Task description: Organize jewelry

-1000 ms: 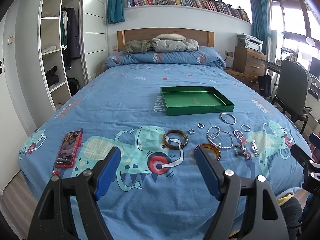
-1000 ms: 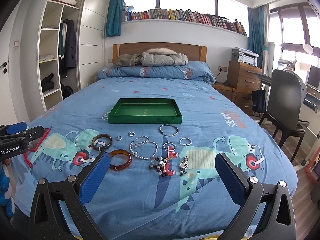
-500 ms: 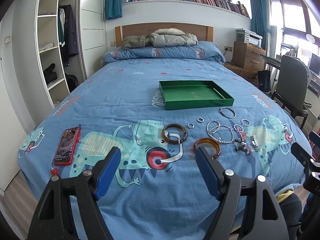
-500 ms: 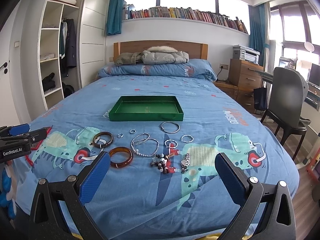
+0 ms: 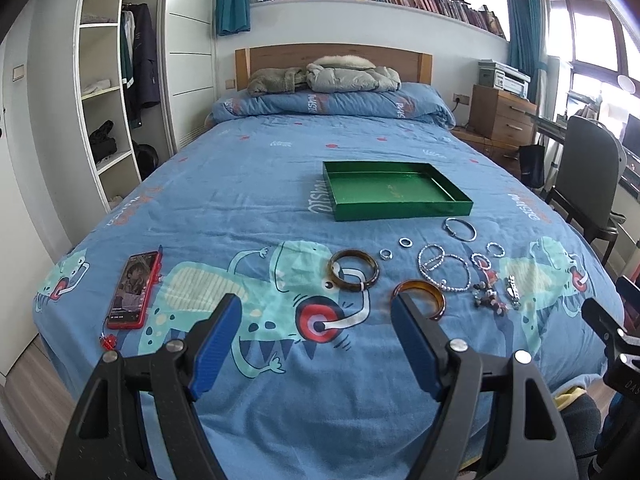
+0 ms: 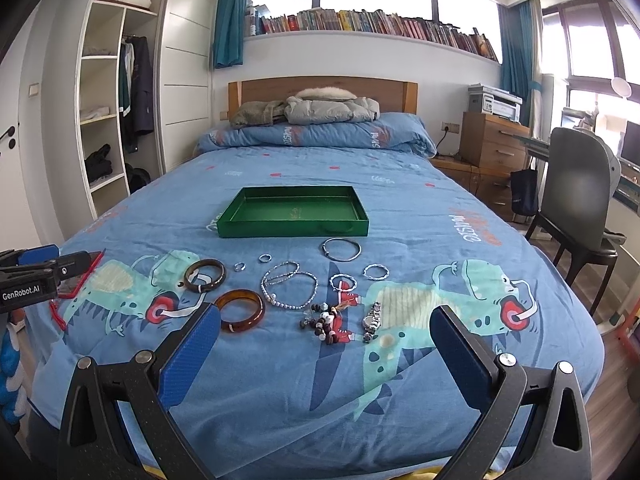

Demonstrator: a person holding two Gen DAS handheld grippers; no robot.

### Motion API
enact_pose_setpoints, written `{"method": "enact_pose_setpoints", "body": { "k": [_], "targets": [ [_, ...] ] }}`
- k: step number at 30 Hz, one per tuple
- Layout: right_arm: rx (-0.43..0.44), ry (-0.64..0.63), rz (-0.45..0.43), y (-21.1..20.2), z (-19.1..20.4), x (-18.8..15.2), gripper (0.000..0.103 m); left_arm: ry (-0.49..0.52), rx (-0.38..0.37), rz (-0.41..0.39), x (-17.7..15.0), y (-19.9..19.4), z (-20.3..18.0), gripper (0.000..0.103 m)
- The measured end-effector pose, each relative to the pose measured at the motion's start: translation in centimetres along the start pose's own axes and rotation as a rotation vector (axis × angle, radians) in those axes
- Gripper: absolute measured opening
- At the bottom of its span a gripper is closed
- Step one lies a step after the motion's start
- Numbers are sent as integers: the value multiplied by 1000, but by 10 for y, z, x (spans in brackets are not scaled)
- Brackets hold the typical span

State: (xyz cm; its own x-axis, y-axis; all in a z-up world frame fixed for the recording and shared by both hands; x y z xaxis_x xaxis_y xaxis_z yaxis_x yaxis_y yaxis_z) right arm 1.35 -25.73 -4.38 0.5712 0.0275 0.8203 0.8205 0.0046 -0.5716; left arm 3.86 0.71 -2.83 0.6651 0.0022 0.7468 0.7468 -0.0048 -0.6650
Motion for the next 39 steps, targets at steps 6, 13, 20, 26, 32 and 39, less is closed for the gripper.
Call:
{"method": "enact_pose_setpoints", "body": {
  "k": [6, 13, 20, 26, 32, 39],
  "targets": [
    [9, 11, 4, 7, -8, -1, 103, -35, -9, 2, 5, 4, 4, 76],
    [42, 27, 51, 24, -19, -8, 92, -35, -59, 39, 1, 20, -6, 76],
    [83, 32, 109, 49, -29, -15, 80, -66, -83, 98, -6, 42, -8, 75],
    [108, 36, 144, 70, -35, -16, 68, -38, -104, 119, -5, 61, -26, 75],
    [177, 34, 191, 94, -33, -19, 55, -28, -153, 183, -4, 94, -39, 74],
    [238, 3, 258, 135, -19, -16, 47, -32, -197, 252, 1, 137, -54, 72]
  ]
}}
Point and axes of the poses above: each gripper's, at about its wrist camera, not at the fingertips, and y roughly the way its jaws point, z to its left, x to its top, the point moved 1 cm from there along y, roughly the way its jaws point, and after that the axes turned 6 degrees about z, right-handed, at the moved point
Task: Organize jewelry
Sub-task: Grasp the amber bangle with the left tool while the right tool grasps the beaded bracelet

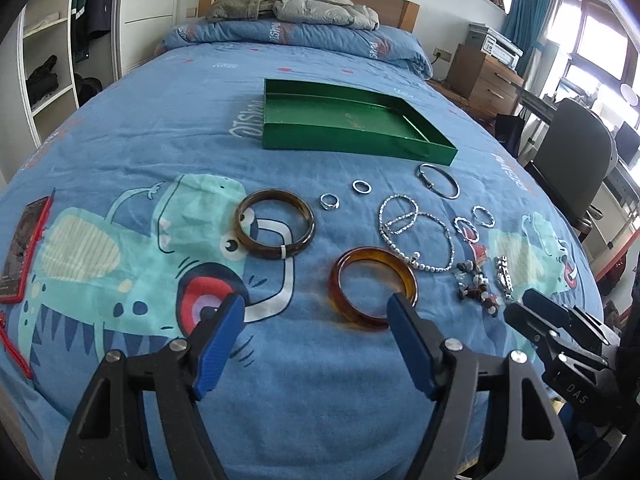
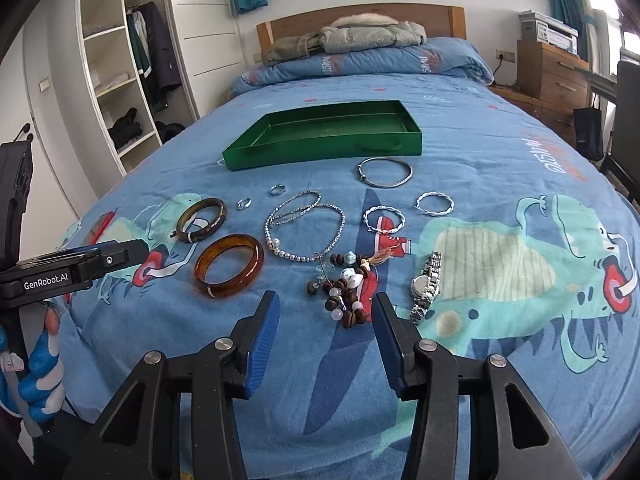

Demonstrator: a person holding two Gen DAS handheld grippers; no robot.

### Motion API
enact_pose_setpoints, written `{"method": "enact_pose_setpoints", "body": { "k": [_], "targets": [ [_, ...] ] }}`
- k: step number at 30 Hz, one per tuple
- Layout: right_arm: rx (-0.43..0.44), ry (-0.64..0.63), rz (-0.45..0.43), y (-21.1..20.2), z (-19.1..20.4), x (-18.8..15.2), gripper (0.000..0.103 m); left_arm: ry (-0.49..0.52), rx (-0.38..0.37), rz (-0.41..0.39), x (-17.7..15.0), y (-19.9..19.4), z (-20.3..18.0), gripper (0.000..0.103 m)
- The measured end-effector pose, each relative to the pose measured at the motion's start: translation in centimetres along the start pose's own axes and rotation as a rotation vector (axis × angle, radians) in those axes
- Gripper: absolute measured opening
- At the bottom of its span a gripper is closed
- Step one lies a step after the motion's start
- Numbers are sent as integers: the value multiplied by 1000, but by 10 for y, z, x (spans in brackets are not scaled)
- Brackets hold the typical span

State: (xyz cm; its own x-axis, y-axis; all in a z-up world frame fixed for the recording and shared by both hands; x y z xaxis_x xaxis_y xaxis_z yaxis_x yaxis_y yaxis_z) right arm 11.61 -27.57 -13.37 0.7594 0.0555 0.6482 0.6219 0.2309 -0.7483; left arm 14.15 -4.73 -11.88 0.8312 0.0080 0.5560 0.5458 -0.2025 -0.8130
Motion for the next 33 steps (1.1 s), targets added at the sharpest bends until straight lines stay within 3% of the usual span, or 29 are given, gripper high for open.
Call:
{"method": "enact_pose_setpoints", "body": {
  "k": [6, 14, 21, 23, 26, 29, 31, 33],
  "targets": [
    [1, -7, 60, 32, -4, 13, 47, -10, -18, 62, 9, 32, -5, 66],
    [4, -3, 124, 61, -16, 20, 47, -17, -28, 147, 12, 67, -8, 48],
    [22, -43, 141, 71, -12, 20, 48, 40, 21, 155, 10, 78, -20, 46],
    [16, -62, 142, 72, -9, 17, 48, 51, 30, 153, 10, 80, -22, 40],
    [-10, -96, 140, 73, -6, 15, 42, 77, 45, 141, 9, 82, -27, 29],
    [-14, -80, 133, 72, -10, 15, 27, 98, 45, 135, 9, 82, -32, 14],
    [-4, -58, 133, 69, -13, 15, 14, 113, 49, 132, 8, 80, -35, 11],
    [8, -40, 134, 67, -16, 13, 11, 124, 61, 125, 8, 78, -37, 11]
  ]
}}
Point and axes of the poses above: each gripper's, at about its wrist camera, not at the fingertips, and y roughly the way its jaws point, z to its left, x to its top, the point moved 1 cm from there along y, roughly the way its jaws point, and after that the axes turned 6 degrees about z, right-handed, at the moved point
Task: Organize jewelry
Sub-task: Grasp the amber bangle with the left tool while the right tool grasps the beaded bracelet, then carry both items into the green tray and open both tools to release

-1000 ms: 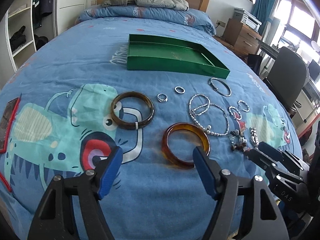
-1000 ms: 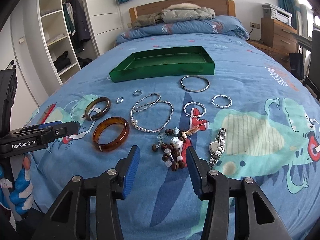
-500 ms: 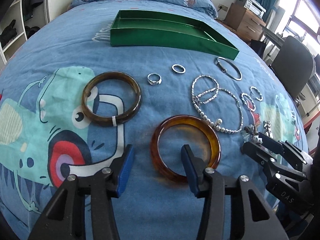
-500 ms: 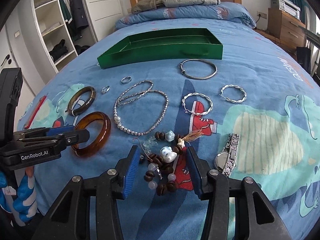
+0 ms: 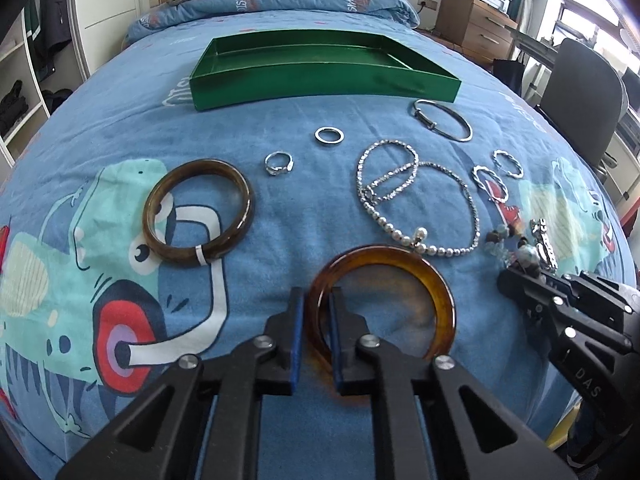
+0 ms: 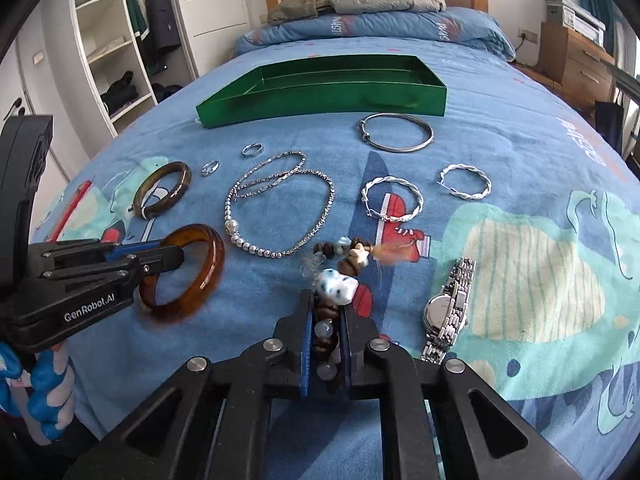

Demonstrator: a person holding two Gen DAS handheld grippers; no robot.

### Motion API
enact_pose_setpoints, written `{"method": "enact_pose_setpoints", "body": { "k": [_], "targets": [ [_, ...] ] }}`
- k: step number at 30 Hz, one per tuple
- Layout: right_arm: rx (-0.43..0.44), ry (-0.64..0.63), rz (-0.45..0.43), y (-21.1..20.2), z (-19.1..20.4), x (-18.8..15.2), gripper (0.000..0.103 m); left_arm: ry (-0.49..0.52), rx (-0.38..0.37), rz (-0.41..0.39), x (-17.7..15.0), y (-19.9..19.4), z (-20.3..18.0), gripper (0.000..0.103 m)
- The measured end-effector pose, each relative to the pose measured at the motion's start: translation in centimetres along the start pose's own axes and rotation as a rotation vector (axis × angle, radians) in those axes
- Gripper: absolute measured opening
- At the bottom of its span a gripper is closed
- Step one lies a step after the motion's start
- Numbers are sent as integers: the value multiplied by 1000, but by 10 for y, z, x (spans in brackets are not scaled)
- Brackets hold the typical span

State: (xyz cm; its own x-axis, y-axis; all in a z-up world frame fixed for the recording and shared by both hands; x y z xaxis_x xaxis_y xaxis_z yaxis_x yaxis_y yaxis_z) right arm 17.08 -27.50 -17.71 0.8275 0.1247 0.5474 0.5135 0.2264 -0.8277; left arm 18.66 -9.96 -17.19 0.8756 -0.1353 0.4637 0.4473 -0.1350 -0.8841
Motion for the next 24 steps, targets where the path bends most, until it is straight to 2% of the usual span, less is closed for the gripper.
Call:
{"method": "enact_pose_setpoints", "body": {
  "k": [7, 24],
  "targets": [
    [21, 23, -24, -20, 7, -6, 10, 8, 19, -27, -4, -18, 1, 9],
    [1, 2, -191, -106, 46, -8, 10, -9, 37, -178, -16, -108, 18, 9]
  ]
}}
Point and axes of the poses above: each gripper's, at about its wrist camera, not at the fingertips, and y roughly the way its jaws point, z to its left, x to its top, the point moved 1 cm from there along y, roughly the way its jaws point, and after that the axes turned 6 degrees about z, right-handed, at the moved point
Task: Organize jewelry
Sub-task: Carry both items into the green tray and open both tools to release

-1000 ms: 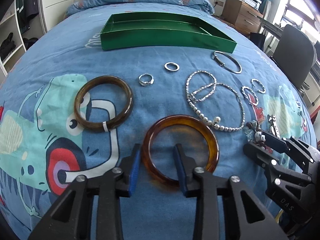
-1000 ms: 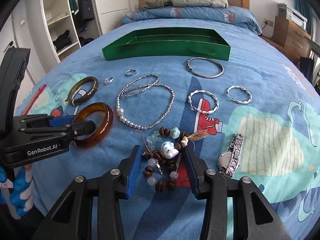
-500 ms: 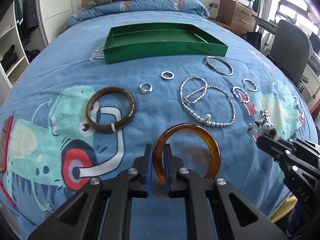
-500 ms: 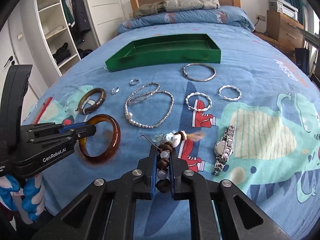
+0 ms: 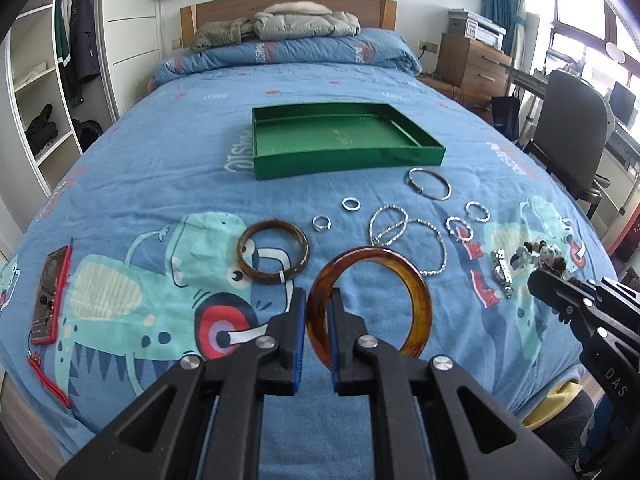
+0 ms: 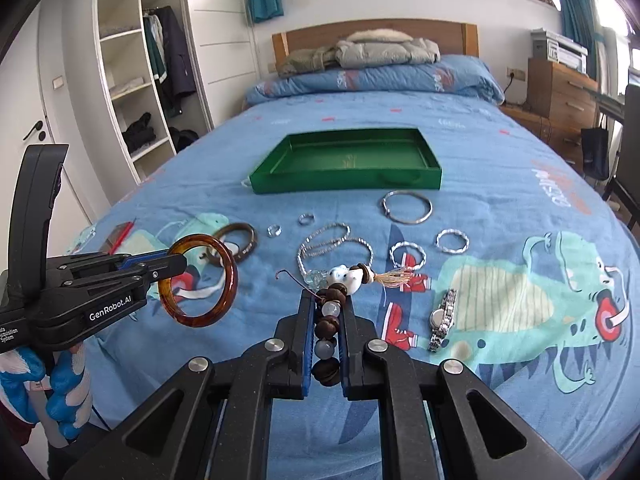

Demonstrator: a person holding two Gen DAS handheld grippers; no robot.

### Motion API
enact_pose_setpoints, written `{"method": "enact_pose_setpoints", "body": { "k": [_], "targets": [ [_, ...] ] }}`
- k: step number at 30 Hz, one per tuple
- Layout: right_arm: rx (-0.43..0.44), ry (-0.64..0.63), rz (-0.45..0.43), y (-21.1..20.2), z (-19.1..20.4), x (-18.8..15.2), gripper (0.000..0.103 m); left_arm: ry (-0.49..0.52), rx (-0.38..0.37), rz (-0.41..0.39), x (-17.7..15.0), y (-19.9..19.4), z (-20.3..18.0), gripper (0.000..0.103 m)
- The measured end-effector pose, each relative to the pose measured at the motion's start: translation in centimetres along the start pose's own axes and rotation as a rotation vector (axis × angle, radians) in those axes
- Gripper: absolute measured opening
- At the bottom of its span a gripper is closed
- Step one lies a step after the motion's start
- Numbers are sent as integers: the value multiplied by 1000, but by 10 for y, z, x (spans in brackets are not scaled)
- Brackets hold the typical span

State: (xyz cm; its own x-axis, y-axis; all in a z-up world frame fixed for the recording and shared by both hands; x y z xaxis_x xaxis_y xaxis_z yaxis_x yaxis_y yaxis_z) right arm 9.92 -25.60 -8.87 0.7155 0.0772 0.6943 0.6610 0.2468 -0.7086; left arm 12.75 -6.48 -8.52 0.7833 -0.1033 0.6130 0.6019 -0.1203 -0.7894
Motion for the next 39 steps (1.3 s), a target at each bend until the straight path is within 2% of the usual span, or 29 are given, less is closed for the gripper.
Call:
{"method": "enact_pose_setpoints", "body": {
  "k": [8, 13, 17, 22, 26, 33, 39],
  "targets": [
    [-19, -20, -59, -17, 8, 18, 10, -29, -12, -47, 21, -18, 16, 9],
    [-29, -43, -96, -10, 5, 51, 10, -53, -10, -60, 56, -8, 29, 9],
    [-38, -58, -124, 9, -5, 90, 10, -46, 4, -70, 96, 17, 32, 9],
    [-47, -47, -140, 53, -26, 144, 10, -52, 15, -49, 152, 68, 32, 9],
    [-44, -29, -123, 103, -43, 182, 10, -65, 18, -7, 188, 118, 32, 9],
    [-34, 15, -21, 195, -63, 208, 10, -93, 22, 88, 226, 202, 31, 9],
    [-29, 78, 84, 258, -83, 211, 10, -83, 49, 160, 235, 245, 27, 9]
  ]
}}
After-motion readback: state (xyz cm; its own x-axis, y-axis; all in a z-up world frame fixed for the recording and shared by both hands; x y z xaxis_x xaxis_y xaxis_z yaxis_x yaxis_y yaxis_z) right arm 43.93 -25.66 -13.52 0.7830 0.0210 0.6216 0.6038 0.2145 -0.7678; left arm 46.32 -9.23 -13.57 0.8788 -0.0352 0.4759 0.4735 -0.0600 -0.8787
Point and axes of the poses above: each gripper's, at about its wrist camera, not at the fingertips, and y roughly the way its jaws point, z to its left, x to its top, the point moved 1 cm from there along y, roughly the way its jaws point, and after that the axes turned 6 degrees about z, right-handed, at the moved point
